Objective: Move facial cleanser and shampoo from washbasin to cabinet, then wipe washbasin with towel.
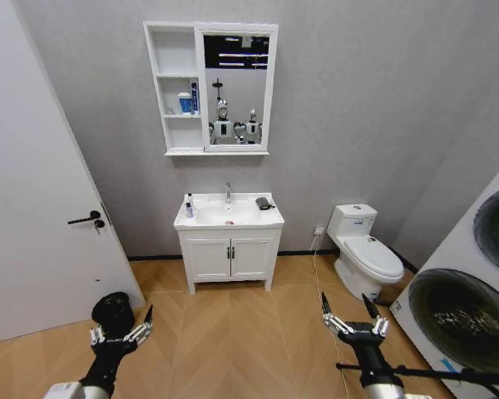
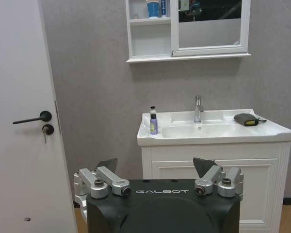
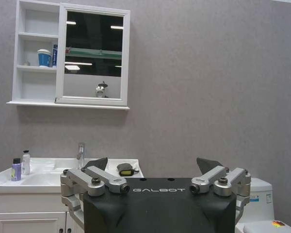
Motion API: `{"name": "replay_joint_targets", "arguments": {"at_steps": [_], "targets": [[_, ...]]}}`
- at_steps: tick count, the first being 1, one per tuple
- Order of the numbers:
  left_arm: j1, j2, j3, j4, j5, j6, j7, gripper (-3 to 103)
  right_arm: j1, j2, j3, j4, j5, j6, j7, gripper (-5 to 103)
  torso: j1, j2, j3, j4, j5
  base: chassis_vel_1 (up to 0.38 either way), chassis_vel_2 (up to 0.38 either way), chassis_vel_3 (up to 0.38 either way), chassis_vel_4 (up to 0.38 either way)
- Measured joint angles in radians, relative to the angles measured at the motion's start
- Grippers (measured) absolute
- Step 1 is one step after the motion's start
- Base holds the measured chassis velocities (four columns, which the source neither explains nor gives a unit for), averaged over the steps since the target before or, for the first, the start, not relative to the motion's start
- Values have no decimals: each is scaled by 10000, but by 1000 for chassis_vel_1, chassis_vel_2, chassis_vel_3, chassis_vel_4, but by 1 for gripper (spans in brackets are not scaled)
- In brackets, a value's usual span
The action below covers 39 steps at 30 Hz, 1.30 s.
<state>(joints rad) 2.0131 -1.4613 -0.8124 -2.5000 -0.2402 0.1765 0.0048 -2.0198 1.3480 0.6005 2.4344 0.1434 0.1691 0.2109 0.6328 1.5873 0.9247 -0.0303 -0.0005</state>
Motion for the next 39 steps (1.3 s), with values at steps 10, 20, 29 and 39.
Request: {"name": "replay_joint_targets", "arguments": {"at_steps": [10,20,29,39], "targets": [[45,31,-28,0,-30,-29,22,89,-68,23,-33,81,-40,22,28,100,0,0,0,0,-1,0,0,0,0],[13,-48,-55,0,-69,-49,23,89,-58,20,-32,81,-45,23,-47,100,0,0,0,0,-1,0,0,0,0],[71,721,-535,0,-629,23,-20,89,-303,-223,99,169,-22,19,-60,100,0,0,0,-1,-3,0,0,0,0],[228,395,-353,0,-380,27,-88,89,-242,-446,68,99,-70,-101,98,100,0,0,0,3,1,0,0,0,0]]}}
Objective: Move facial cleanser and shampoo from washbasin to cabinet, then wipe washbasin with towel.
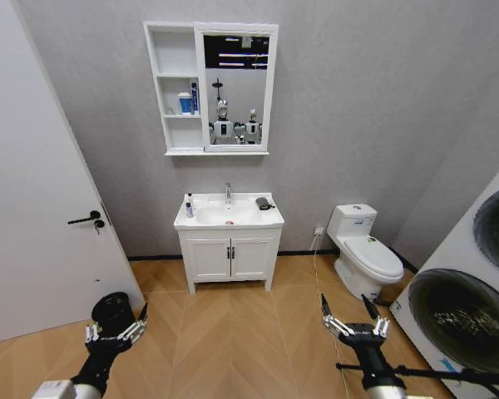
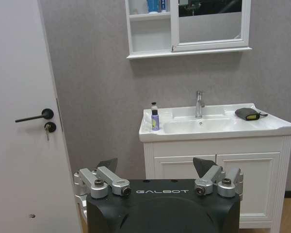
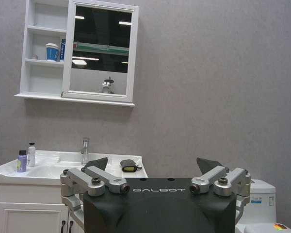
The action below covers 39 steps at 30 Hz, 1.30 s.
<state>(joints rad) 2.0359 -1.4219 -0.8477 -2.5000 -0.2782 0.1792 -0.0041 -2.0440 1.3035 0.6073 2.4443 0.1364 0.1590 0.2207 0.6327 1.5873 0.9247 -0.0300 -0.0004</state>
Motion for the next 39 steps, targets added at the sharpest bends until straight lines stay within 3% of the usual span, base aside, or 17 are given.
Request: {"name": "replay_joint_targets", "arguments": {"at_steps": [5,18,39], "targets": [[-187,77,-134,0,-342,12,-41,89,-129,59,-23,-31,34,-19,-2,100,-2,0,0,-4,-2,0,0,0,0],[-151,-131,7,0,-217,43,-41,89,100,195,-206,-171,68,4,-2,100,-3,1,0,-3,-2,-125,125,131,-127],[-315,-123,162,0,-91,28,-25,89,203,266,-191,-246,85,95,-98,100,5,-3,2,0,3,-318,308,323,-318]]}}
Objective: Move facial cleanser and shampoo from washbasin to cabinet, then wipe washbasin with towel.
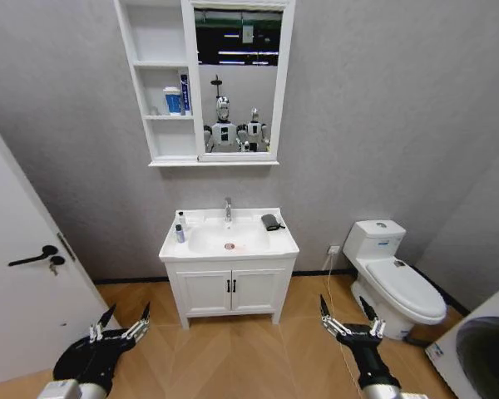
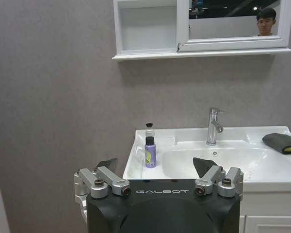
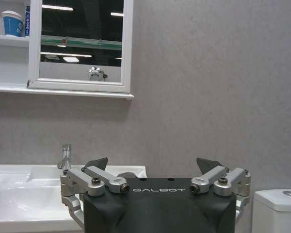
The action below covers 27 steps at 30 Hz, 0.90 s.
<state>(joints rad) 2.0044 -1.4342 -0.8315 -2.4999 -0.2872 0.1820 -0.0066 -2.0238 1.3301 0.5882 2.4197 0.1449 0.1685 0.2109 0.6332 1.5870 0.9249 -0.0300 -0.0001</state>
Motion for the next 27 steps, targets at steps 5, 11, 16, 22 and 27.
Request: {"name": "replay_joint_targets", "arguments": {"at_steps": [5,11,16,22,27], "targets": [[0,-20,10,0,-6,-17,7,89,-35,41,-1,-1,-75,201,-147,100,-3,2,-2,-3,-6,-363,356,355,-348],[-1,-64,76,0,54,-24,16,89,-69,50,8,-47,-141,308,-155,100,-3,2,-2,-3,-6,-299,293,276,-286],[-1,-61,110,0,143,-41,47,89,-23,52,4,-131,-217,442,-186,100,2,0,-1,-4,-5,-148,158,126,-104],[-17,179,308,0,669,-204,297,89,-11,81,-75,-264,-485,534,-318,100,-13,5,-4,-2,-4,-35,16,4,-19],[-221,662,412,360,847,-464,703,89,-22,73,-192,-384,-682,552,-349,100,-17,8,-6,-4,-6,21,-20,-21,16]]}}
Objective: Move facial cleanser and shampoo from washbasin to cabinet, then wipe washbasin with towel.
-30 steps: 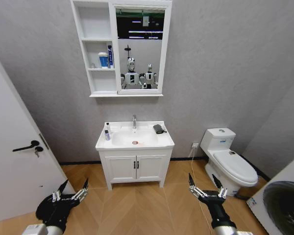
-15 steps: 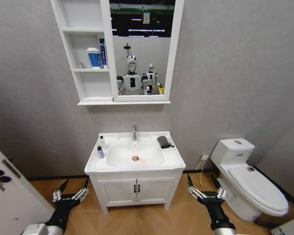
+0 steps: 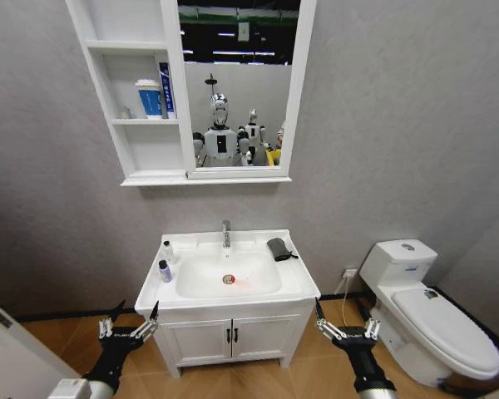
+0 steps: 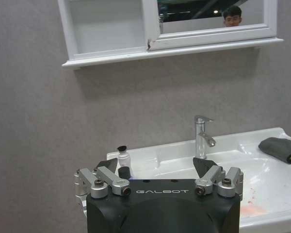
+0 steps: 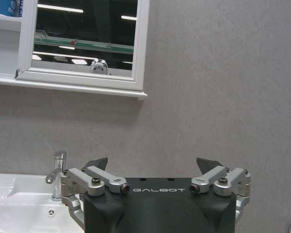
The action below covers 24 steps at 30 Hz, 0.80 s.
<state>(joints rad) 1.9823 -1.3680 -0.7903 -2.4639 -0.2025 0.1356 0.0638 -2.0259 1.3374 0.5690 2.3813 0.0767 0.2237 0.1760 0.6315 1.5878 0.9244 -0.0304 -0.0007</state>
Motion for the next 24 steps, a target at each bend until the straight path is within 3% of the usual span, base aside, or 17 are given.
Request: {"name": "replay_joint_targets", "arguments": {"at_steps": [7,15,24], "targets": [[-855,712,616,1109,-136,-165,533,90,-77,61,2,-229,-213,113,-5,100,14,-4,4,1,0,0,0,0,0],[-2172,1581,1388,2664,-424,-167,610,90,-203,88,292,-296,-98,191,-95,100,13,-4,4,2,0,0,0,0,0],[-4532,2467,2426,4685,-1316,14,-288,90,-423,449,369,-586,-312,278,-72,100,14,-6,4,0,1,0,0,0,0]]}}
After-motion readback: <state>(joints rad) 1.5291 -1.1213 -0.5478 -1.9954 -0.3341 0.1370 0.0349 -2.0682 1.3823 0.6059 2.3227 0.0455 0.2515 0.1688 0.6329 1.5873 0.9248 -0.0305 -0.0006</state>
